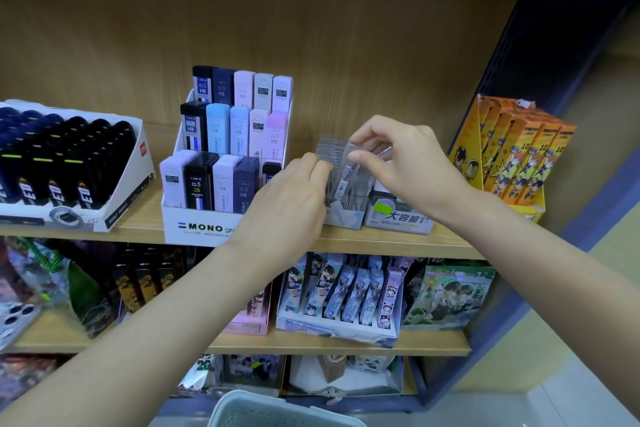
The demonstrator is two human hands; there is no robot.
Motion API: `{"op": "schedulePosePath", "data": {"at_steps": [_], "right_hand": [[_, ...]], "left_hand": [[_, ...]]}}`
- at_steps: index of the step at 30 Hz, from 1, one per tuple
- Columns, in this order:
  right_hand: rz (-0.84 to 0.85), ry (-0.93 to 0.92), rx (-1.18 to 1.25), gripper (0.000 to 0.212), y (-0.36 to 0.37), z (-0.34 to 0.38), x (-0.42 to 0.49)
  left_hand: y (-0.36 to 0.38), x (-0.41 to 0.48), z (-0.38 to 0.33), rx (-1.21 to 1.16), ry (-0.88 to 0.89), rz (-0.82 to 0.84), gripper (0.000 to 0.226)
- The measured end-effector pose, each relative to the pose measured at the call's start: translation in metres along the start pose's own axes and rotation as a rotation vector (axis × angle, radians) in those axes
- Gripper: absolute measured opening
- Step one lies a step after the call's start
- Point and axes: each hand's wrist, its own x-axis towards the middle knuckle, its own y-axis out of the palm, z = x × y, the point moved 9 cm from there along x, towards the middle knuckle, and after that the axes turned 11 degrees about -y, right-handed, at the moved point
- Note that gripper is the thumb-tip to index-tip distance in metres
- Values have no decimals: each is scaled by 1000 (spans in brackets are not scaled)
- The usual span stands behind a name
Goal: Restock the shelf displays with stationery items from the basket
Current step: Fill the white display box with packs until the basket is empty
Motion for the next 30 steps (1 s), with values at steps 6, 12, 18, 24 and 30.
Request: {"op": "schedulePosePath", "data": {"at_steps": [6, 12, 18, 24, 30], "right_hand": [[108, -10, -103, 15, 17, 1, -4], [43, -149, -260, 17, 27, 13, -17], [45, -226, -396, 23, 34, 20, -24], [232, -136, -404, 58, 45, 16, -34], [241, -84, -346, 60, 45, 5, -34]], "left_hand": [[0, 1, 0, 18, 12, -20, 29], [1, 1, -1, 21, 35, -40, 25], [2, 1, 0, 8, 40, -62, 26], [-5, -2, 0, 178, 92, -114, 38], [-15, -23, 27, 326, 69, -163, 60]]}}
